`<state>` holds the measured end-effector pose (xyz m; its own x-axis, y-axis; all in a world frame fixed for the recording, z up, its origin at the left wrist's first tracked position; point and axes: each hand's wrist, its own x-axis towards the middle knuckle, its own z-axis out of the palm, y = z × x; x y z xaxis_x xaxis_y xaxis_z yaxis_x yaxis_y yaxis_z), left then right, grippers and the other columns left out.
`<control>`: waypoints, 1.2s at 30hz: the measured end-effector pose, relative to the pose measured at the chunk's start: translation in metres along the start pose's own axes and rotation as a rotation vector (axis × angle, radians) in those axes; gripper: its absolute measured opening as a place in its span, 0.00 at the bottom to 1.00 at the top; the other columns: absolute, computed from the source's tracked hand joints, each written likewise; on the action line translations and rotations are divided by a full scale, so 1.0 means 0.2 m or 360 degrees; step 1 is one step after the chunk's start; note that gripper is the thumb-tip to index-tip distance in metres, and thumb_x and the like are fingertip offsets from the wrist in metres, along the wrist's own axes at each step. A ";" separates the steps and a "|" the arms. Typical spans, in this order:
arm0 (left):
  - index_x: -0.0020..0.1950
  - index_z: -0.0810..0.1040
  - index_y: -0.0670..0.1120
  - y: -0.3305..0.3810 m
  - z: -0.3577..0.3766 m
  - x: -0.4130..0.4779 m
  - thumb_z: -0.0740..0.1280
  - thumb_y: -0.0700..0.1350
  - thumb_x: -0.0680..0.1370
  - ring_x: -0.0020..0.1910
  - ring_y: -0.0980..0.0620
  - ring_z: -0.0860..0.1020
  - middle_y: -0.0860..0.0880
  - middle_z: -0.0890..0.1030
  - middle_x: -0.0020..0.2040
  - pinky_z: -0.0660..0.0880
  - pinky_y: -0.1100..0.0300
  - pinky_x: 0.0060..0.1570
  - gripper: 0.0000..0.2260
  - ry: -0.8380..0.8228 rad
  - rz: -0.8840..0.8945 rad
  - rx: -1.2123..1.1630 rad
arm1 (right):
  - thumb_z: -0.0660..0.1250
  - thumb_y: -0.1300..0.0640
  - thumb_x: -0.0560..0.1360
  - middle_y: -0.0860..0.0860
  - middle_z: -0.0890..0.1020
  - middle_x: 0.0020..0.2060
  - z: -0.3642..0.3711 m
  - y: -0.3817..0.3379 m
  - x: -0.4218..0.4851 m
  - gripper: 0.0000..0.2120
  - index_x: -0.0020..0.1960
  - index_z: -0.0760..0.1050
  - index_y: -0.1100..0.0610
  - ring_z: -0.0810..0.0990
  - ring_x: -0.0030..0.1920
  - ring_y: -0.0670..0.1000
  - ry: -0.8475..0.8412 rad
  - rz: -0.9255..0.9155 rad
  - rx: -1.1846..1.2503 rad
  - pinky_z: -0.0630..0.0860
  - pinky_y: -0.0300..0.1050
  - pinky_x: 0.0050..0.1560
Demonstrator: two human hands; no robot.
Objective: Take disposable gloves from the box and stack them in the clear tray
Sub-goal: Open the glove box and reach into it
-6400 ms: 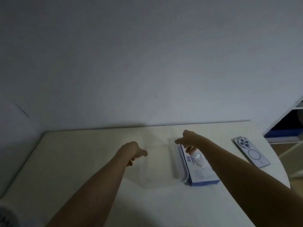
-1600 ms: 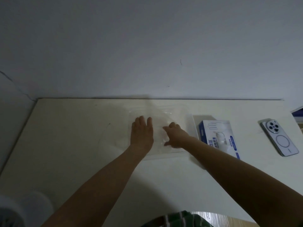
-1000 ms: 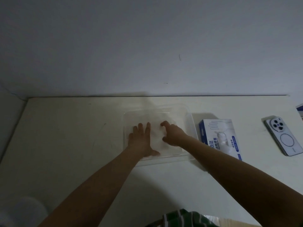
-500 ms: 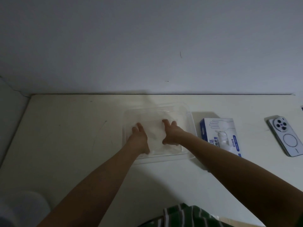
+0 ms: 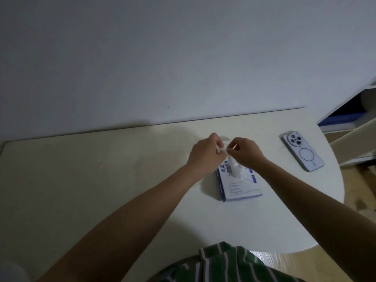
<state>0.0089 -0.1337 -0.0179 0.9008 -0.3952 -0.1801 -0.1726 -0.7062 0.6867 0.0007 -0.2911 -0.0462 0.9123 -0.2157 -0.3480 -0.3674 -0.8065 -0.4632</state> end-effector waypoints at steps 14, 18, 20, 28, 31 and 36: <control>0.66 0.60 0.44 -0.05 0.46 0.03 0.76 0.52 0.70 0.54 0.43 0.78 0.46 0.74 0.60 0.73 0.52 0.47 0.34 -0.0302 -0.0287 0.0229 | 0.74 0.54 0.72 0.46 0.77 0.37 0.09 0.31 -0.08 0.06 0.39 0.79 0.53 0.77 0.38 0.46 -0.0069 -0.0249 0.0208 0.72 0.37 0.41; 0.62 0.62 0.45 -0.05 0.47 0.04 0.75 0.57 0.69 0.48 0.46 0.77 0.47 0.75 0.55 0.70 0.54 0.41 0.32 -0.0285 -0.0266 0.0342 | 0.74 0.54 0.72 0.45 0.78 0.36 0.06 0.37 -0.10 0.07 0.39 0.78 0.54 0.75 0.36 0.41 -0.0016 -0.0261 0.0465 0.70 0.30 0.36; 0.61 0.62 0.45 -0.05 0.48 0.04 0.74 0.58 0.69 0.49 0.45 0.77 0.47 0.74 0.55 0.70 0.54 0.40 0.31 -0.0265 -0.0259 0.0375 | 0.74 0.53 0.72 0.48 0.81 0.39 0.06 0.40 -0.10 0.08 0.45 0.79 0.56 0.78 0.39 0.45 -0.0087 -0.0222 0.0520 0.75 0.37 0.40; 0.61 0.63 0.46 -0.03 0.49 0.05 0.76 0.53 0.69 0.51 0.46 0.77 0.48 0.74 0.57 0.71 0.54 0.41 0.30 -0.0286 -0.0295 0.0472 | 0.76 0.54 0.71 0.46 0.81 0.35 0.00 0.37 -0.04 0.06 0.41 0.81 0.55 0.79 0.36 0.41 0.0097 -0.0283 0.0505 0.73 0.30 0.38; 0.64 0.62 0.46 -0.02 0.50 0.03 0.76 0.50 0.70 0.54 0.47 0.78 0.48 0.74 0.61 0.72 0.55 0.43 0.30 -0.0290 -0.0273 0.0473 | 0.73 0.53 0.74 0.45 0.81 0.35 -0.06 0.30 0.02 0.06 0.42 0.79 0.53 0.77 0.35 0.41 0.0299 -0.0294 0.0612 0.72 0.29 0.36; 0.64 0.61 0.46 -0.03 0.49 0.04 0.76 0.52 0.70 0.54 0.46 0.77 0.48 0.72 0.62 0.70 0.55 0.43 0.31 -0.0321 -0.0282 0.0434 | 0.68 0.55 0.76 0.53 0.82 0.46 -0.10 0.35 0.04 0.07 0.51 0.78 0.58 0.81 0.46 0.53 -0.0286 -0.0185 0.0481 0.79 0.48 0.49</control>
<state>-0.0228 -0.1897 -0.0934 0.8343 -0.3413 -0.4331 -0.1451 -0.8936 0.4247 -0.0147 -0.3603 -0.0652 0.9146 -0.0106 -0.4043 -0.3247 -0.6153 -0.7183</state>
